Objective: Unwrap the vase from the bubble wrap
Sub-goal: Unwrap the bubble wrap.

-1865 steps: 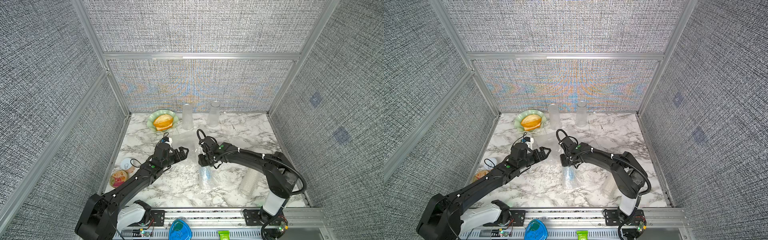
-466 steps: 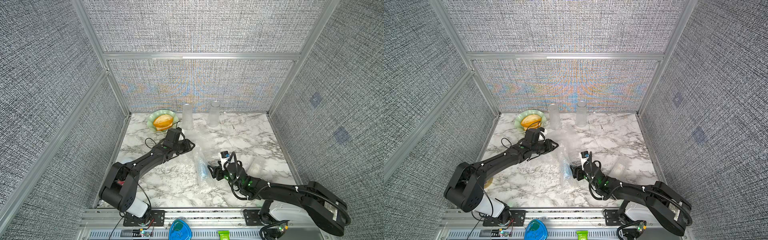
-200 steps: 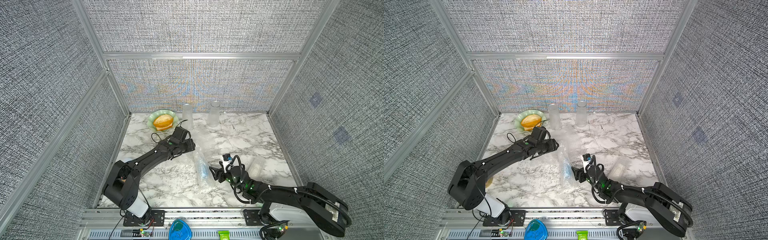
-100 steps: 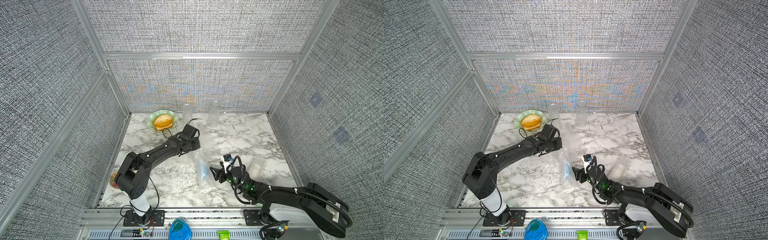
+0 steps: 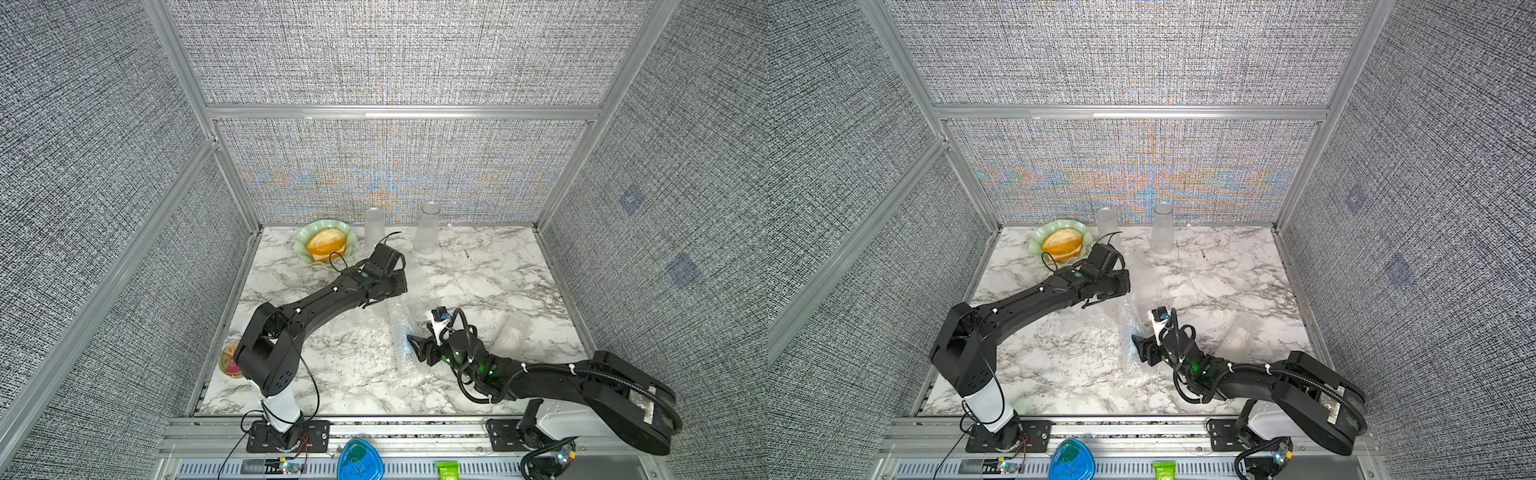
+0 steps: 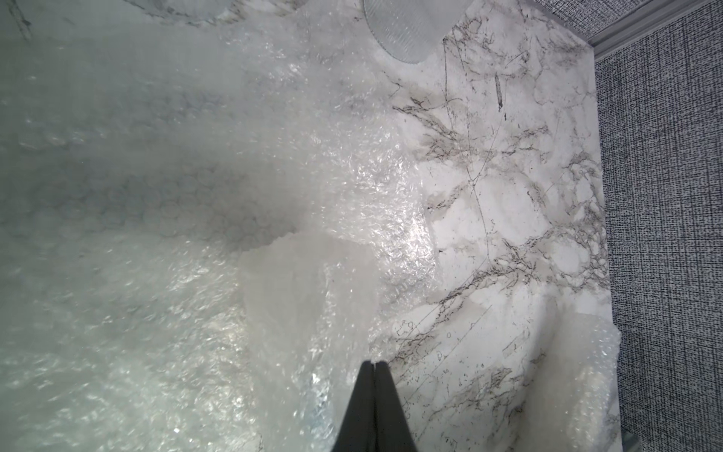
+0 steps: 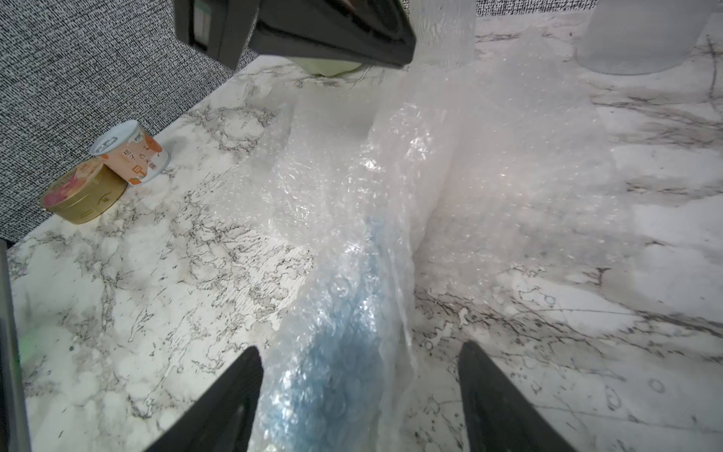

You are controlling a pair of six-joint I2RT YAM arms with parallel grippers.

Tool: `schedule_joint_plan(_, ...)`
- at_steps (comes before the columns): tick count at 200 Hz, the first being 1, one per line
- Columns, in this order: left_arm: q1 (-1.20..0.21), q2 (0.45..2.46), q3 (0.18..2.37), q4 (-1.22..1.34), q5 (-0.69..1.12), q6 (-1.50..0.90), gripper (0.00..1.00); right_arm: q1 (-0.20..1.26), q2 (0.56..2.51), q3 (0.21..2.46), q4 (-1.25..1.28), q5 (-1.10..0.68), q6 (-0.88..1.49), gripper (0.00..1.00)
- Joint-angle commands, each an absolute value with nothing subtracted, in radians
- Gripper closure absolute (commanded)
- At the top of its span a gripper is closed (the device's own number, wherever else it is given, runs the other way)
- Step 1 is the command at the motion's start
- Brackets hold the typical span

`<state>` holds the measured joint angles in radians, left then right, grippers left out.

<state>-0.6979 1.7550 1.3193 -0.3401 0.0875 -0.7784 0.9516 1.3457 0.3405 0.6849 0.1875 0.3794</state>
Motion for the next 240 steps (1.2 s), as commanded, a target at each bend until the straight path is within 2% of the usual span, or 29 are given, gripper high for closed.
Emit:
schedule_joint_plan(1, -0.696, 1.766, 1.341, -0.331, 0.108, -0.77, 1.0, 0.975, 1.377, 0.359, 0.684, 0.243, 0.391, 0.26)
schedule_joint_plan(54, -0.696, 1.817, 1.428, -0.345, 0.116, -0.753, 1.0, 1.054, 1.517, 0.425, 0.678, 0.392, 0.432, 0.27)
schedule_joint_plan(99, -0.696, 1.878, 1.524, -0.381, 0.119, -0.733, 1.0, 1.087, 1.595, 0.518, 0.591, 0.423, 0.423, 0.28)
schedule_joint_plan(162, -0.686, 1.913, 1.601, -0.44, 0.115, -0.709, 1.0, 1.11, 1.672, 0.667, 0.378, 0.423, 0.419, 0.32)
schedule_joint_plan(240, -0.669, 1.934, 1.661, -0.506, 0.144, -0.656, 1.0, 1.19, 1.812, 0.961, 0.018, 0.453, 0.371, 0.33)
